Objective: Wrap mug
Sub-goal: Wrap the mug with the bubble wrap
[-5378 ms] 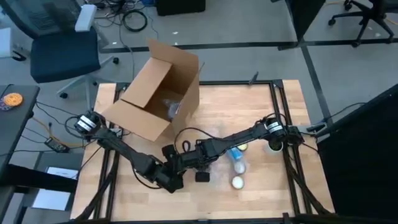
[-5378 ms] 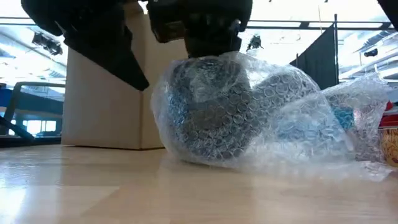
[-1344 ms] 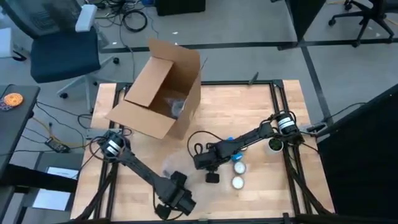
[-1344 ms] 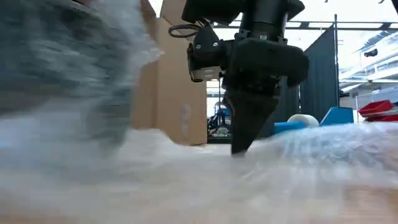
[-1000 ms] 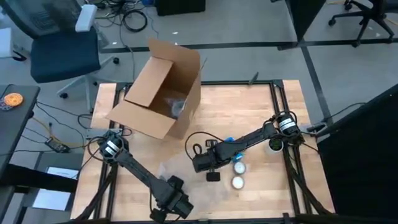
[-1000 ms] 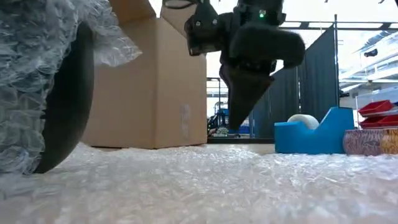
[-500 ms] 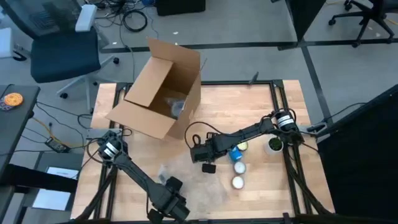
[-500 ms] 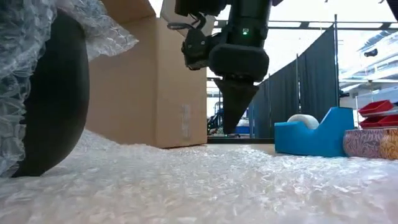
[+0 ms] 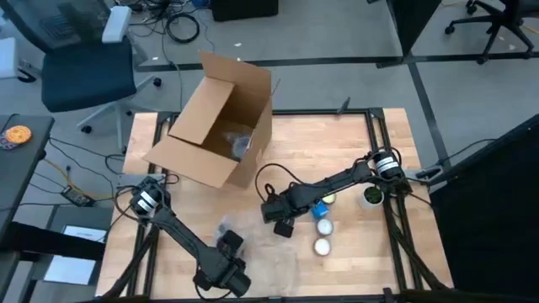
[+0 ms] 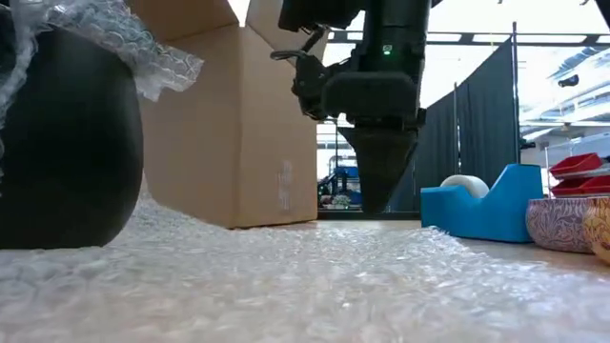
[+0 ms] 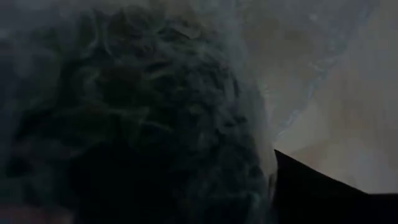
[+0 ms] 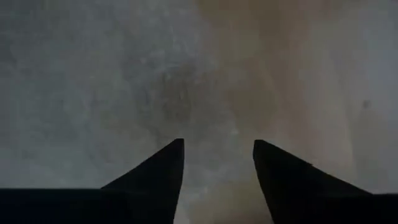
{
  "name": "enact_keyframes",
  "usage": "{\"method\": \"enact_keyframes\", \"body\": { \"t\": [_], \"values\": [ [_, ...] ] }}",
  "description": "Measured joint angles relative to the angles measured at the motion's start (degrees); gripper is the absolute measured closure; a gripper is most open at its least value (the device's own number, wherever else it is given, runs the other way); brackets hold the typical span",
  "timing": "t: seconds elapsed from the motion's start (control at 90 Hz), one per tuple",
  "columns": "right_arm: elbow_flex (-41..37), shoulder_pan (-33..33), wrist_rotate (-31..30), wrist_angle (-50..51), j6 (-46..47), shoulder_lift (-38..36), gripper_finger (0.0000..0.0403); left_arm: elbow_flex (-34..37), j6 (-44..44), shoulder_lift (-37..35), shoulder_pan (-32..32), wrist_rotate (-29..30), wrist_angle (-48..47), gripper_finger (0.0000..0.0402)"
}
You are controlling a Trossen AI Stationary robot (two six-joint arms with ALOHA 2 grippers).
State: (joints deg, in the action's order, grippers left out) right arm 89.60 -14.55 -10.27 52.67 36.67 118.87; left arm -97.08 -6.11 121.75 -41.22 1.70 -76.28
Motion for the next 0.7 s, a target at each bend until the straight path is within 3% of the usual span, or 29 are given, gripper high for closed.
{"method": "enact_keyframes", "body": {
  "t": [0.256, 0.367, 0.478, 0.644, 0.7],
  "values": [
    [-6.2, 0.9, 4.4, -8.8, 3.8, -0.3, 0.0168, -1.2, 0.0, 0.1, -0.2, -0.8, 0.4, 0.0249],
    [-7.9, 0.8, 4.3, -9.8, 4.7, -0.6, 0.0173, -1.3, -0.4, 0.1, -0.2, -0.6, -1.0, 0.0249],
    [-8.2, 0.8, 2.5, -7.8, 5.6, -0.5, 0.0225, -1.3, -1.4, -0.1, -0.2, -0.6, -1.7, 0.0249],
    [-7.9, 0.8, 2.0, -8.3, 2.4, -0.4, 0.0364, -2.4, -3.2, -1.4, -0.1, -0.6, -1.7, 0.0249],
    [-7.4, 0.8, 1.5, -8.1, 1.4, -0.3, 0.0389, -2.8, -4.3, -2.5, 0.1, -0.2, -1.0, 0.0249]
  ]
}}
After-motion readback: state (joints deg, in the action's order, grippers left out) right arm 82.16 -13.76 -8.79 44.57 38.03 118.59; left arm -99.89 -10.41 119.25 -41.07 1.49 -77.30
